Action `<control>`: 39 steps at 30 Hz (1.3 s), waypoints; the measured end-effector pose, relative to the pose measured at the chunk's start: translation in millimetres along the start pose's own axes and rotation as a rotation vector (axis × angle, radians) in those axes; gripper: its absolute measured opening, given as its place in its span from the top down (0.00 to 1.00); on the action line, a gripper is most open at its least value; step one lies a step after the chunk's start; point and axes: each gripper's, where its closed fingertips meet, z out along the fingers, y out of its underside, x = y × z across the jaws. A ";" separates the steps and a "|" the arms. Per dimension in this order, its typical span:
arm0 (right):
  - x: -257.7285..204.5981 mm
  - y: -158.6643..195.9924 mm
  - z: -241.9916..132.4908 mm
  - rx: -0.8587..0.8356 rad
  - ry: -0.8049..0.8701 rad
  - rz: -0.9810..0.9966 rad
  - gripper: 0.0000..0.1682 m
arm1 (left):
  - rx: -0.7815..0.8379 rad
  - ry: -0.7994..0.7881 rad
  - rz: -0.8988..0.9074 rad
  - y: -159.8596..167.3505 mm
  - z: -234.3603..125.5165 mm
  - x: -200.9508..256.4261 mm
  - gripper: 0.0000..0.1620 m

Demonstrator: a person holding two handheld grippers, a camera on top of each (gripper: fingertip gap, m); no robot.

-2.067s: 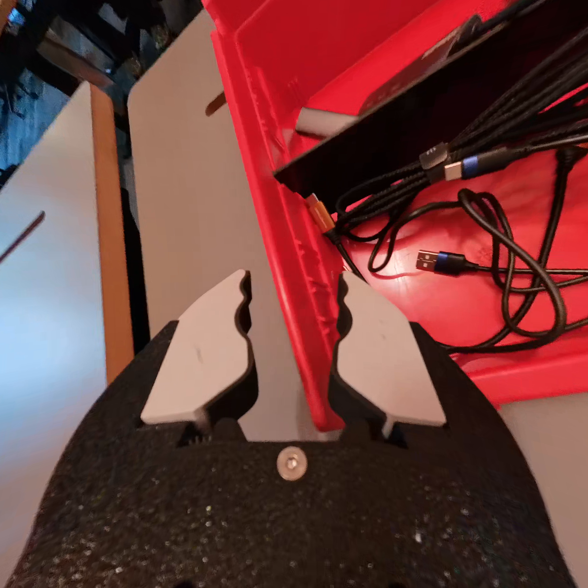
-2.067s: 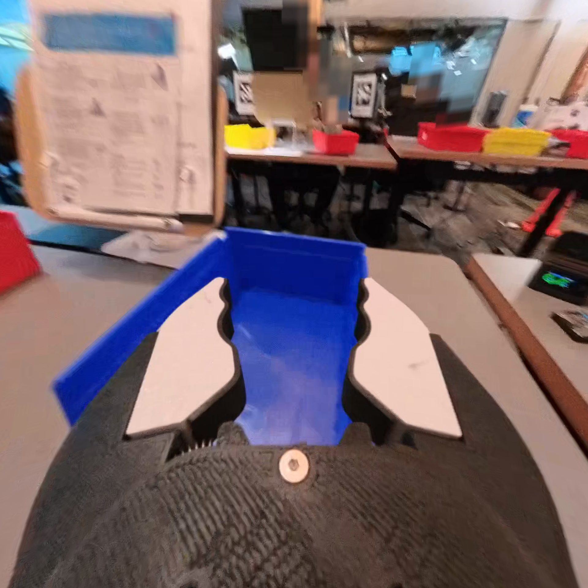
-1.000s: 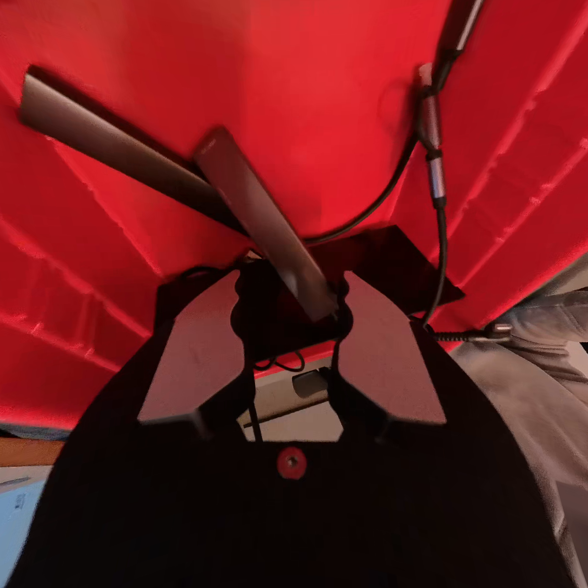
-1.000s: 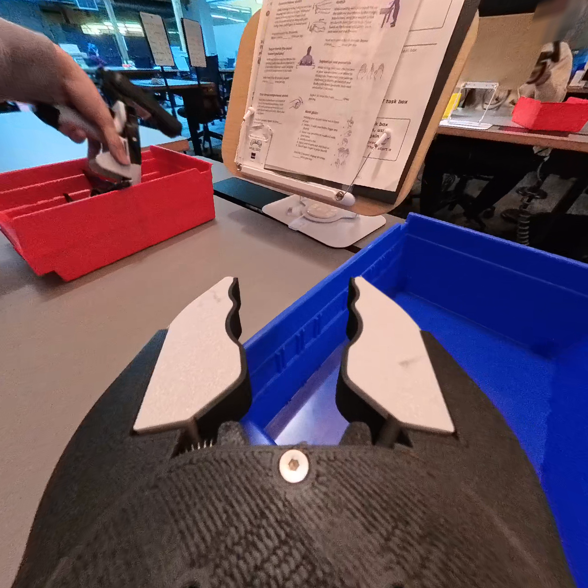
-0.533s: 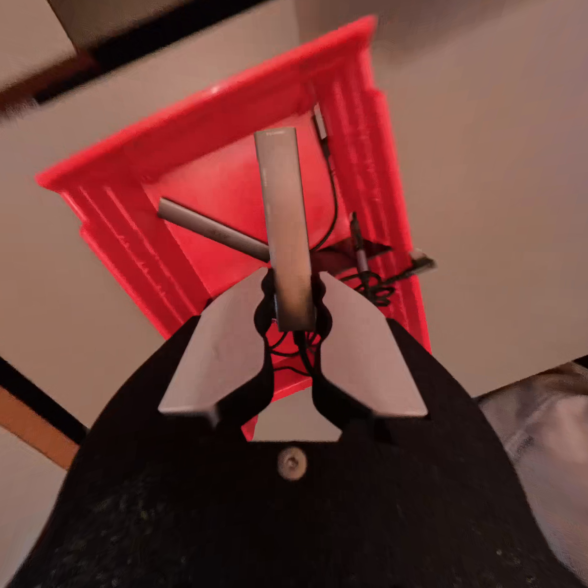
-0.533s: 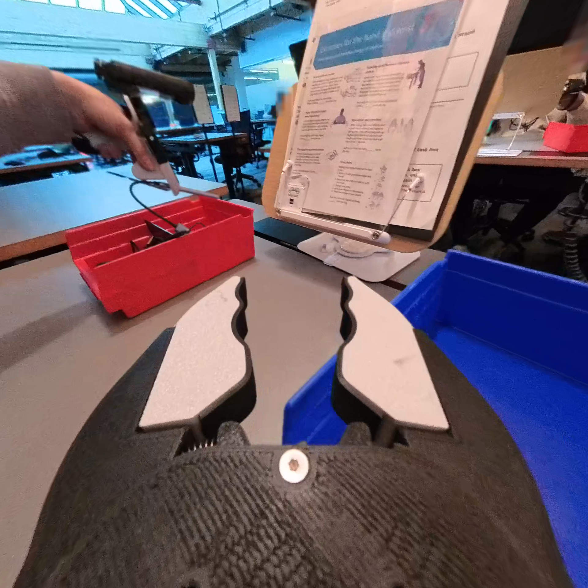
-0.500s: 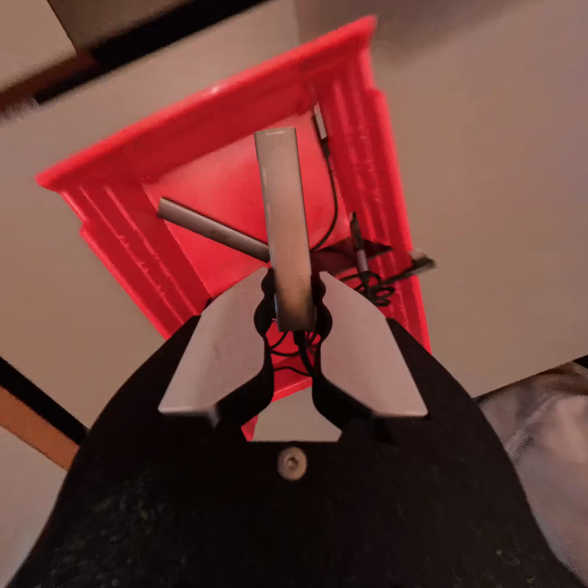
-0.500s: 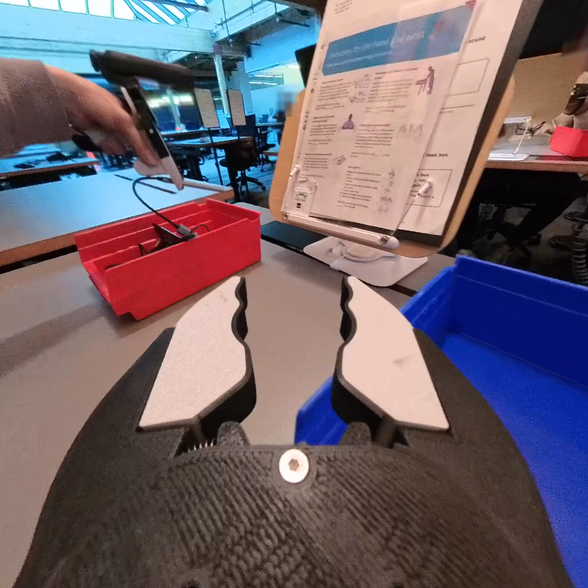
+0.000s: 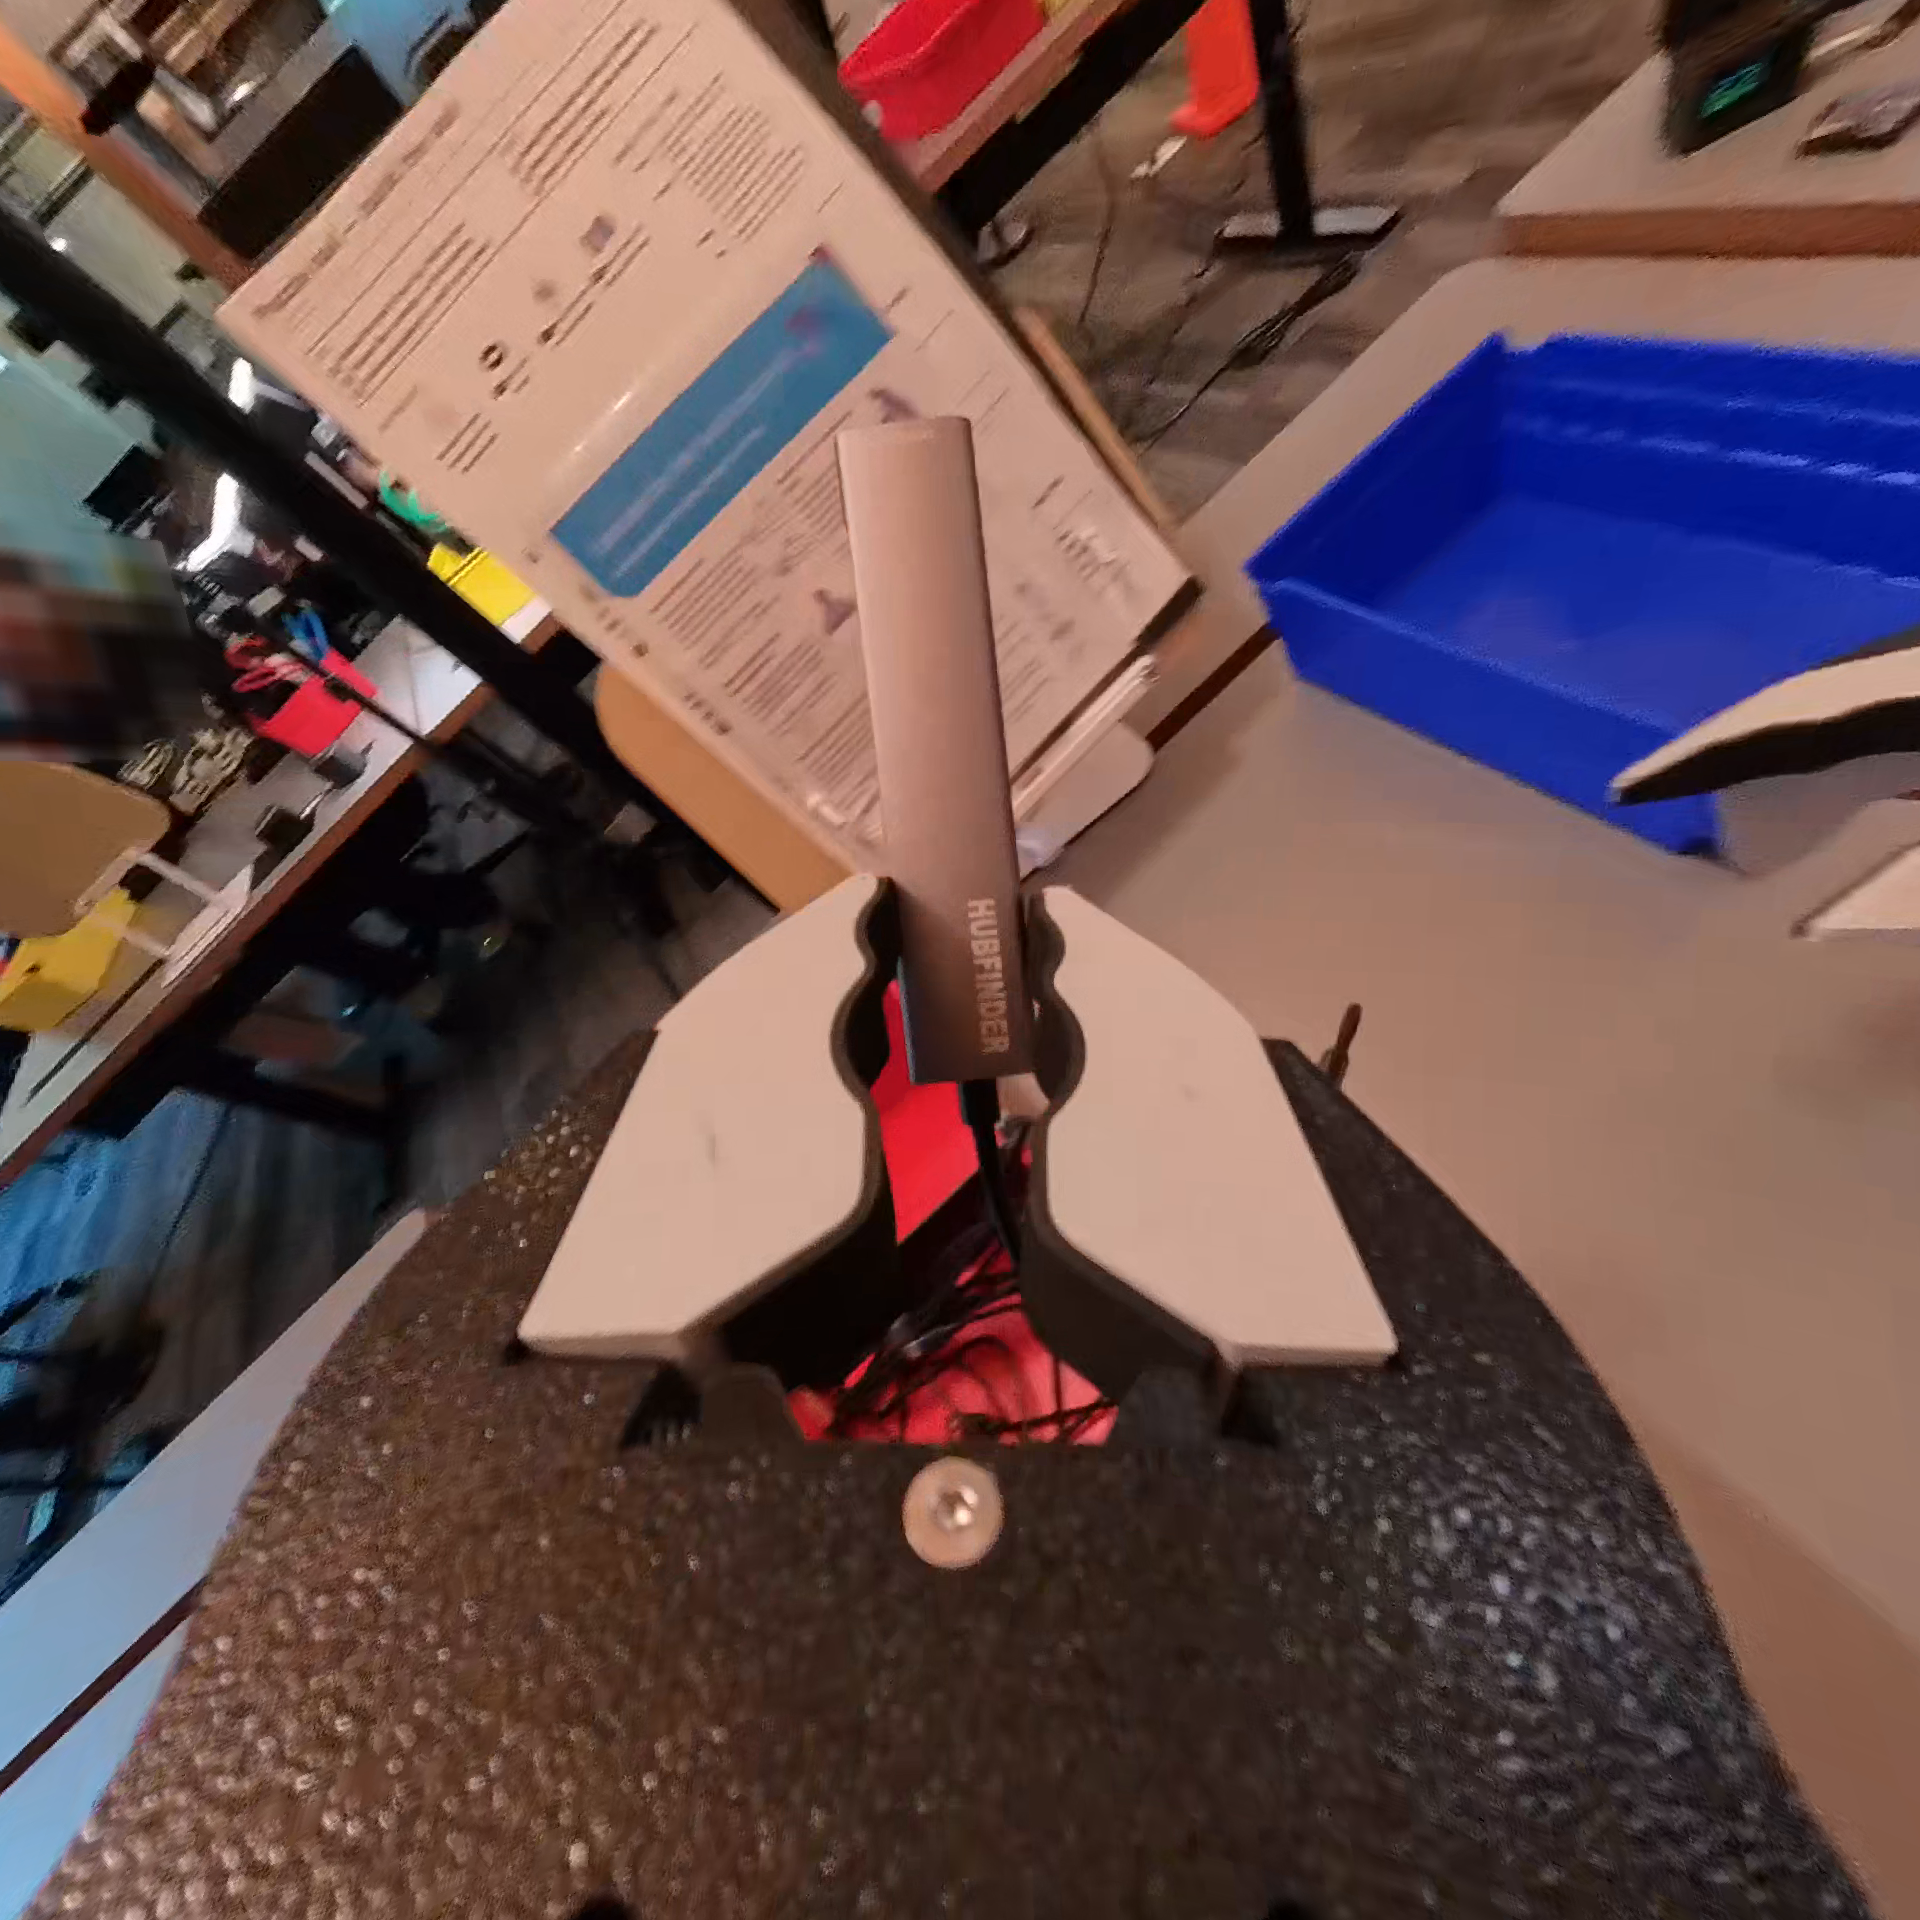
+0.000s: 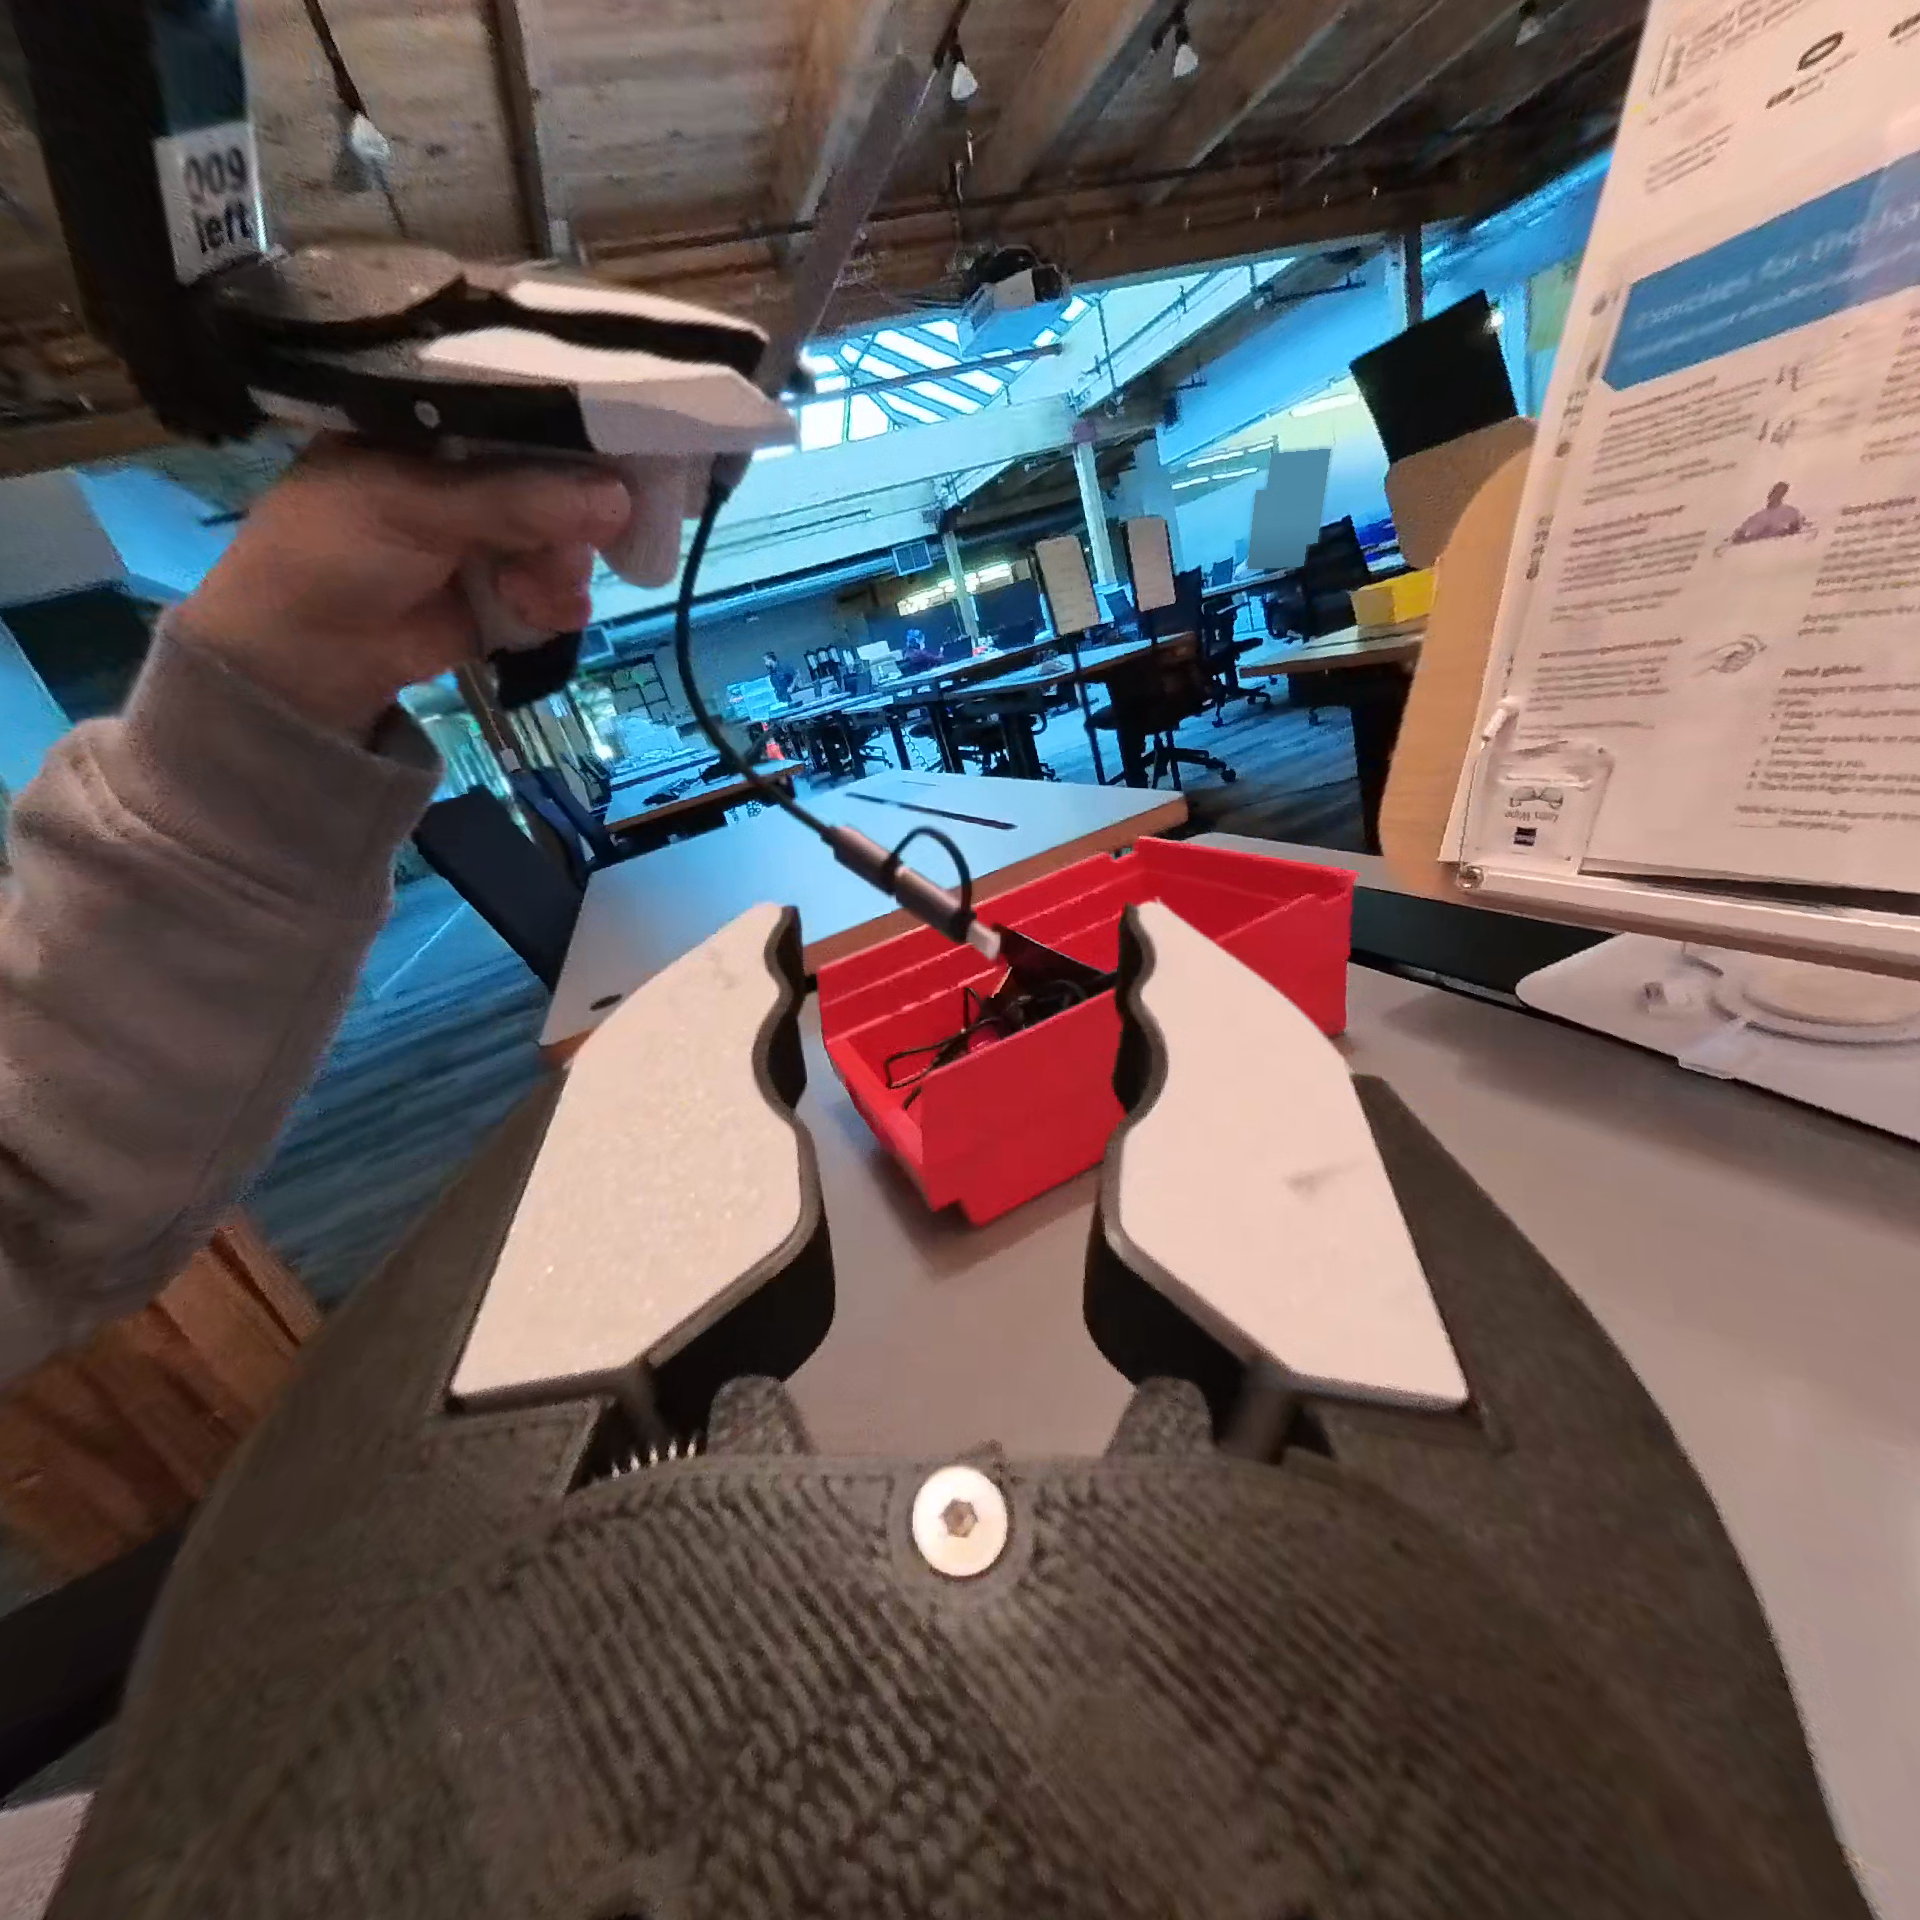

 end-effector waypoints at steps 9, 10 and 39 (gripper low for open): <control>-6.4 30.1 -7.6 -0.001 -0.086 0.270 0.74 | 0.061 0.134 0.080 66.8 40.6 155.5 0.86; -6.4 40.0 -7.1 -0.026 -0.093 0.279 0.72 | 0.071 0.110 0.092 73.2 43.6 165.1 0.86; -29.3 99.0 -75.5 -0.457 -0.330 0.095 0.95 | -0.027 1.033 -0.233 52.3 40.2 279.0 0.94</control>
